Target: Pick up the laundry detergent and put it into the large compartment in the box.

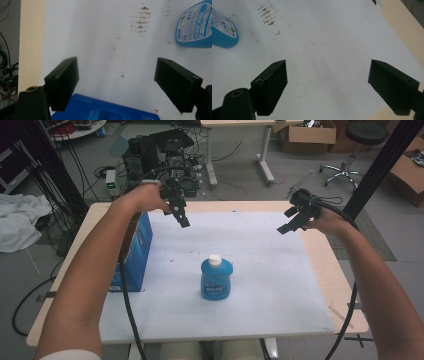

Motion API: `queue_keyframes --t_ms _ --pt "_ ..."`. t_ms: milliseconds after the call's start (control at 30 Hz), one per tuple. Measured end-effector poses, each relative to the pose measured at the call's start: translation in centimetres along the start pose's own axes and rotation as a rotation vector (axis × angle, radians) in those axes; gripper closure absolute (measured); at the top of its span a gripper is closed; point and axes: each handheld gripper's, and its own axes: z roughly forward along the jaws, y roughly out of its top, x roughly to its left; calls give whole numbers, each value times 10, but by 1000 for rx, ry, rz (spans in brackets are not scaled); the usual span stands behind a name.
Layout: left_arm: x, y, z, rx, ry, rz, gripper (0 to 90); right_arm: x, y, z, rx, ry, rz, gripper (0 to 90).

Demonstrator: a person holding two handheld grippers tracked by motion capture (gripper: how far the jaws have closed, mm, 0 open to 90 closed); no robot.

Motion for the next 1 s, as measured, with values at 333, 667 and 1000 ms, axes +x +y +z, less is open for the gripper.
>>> queue_keyframes --t_ms 333,667,1000 --pt "-10 6 -4 -5 2 36 199 5 1 1 -7 10 -13 157" --pt "-24 8 -15 -27 -17 58 192 9 -3 -5 -21 3 -5 156" --pt "-44 12 -23 -22 -12 135 193 11 -4 -7 -37 15 -7 156"
